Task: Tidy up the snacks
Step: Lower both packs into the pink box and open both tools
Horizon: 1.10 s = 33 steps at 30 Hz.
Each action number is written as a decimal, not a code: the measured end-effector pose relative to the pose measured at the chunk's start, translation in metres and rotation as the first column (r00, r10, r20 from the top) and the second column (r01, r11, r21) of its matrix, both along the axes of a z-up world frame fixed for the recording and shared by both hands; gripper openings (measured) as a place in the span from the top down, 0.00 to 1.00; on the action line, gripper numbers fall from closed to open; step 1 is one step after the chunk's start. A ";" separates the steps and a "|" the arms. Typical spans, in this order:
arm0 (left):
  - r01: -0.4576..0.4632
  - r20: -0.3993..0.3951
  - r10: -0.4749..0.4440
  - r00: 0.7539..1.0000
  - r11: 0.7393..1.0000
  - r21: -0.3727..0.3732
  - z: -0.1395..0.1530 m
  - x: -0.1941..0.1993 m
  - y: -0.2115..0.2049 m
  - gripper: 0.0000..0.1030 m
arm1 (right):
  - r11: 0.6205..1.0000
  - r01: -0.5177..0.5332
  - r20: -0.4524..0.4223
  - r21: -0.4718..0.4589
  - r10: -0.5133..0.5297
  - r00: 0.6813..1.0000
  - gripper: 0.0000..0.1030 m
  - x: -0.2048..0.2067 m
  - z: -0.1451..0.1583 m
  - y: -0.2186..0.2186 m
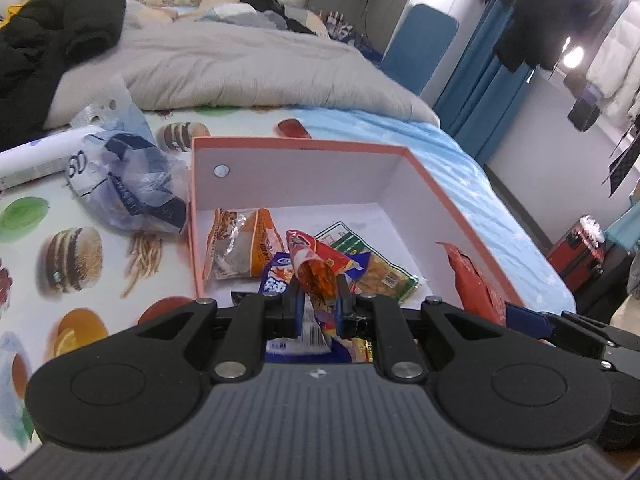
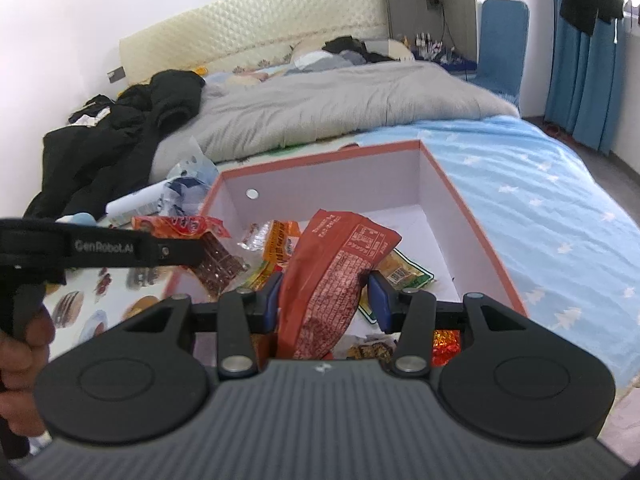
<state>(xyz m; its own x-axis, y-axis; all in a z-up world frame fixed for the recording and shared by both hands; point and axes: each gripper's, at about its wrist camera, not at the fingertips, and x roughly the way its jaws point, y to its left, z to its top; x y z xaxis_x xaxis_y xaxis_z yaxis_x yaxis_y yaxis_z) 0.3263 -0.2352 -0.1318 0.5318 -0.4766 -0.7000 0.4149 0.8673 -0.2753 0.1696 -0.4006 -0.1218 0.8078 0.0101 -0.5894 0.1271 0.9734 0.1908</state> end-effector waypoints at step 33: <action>0.033 0.115 -0.036 0.993 0.999 0.024 0.075 -0.057 0.026 0.49 | 0.997 0.048 0.083 0.066 -0.054 0.995 0.43 -0.030 0.029 -0.007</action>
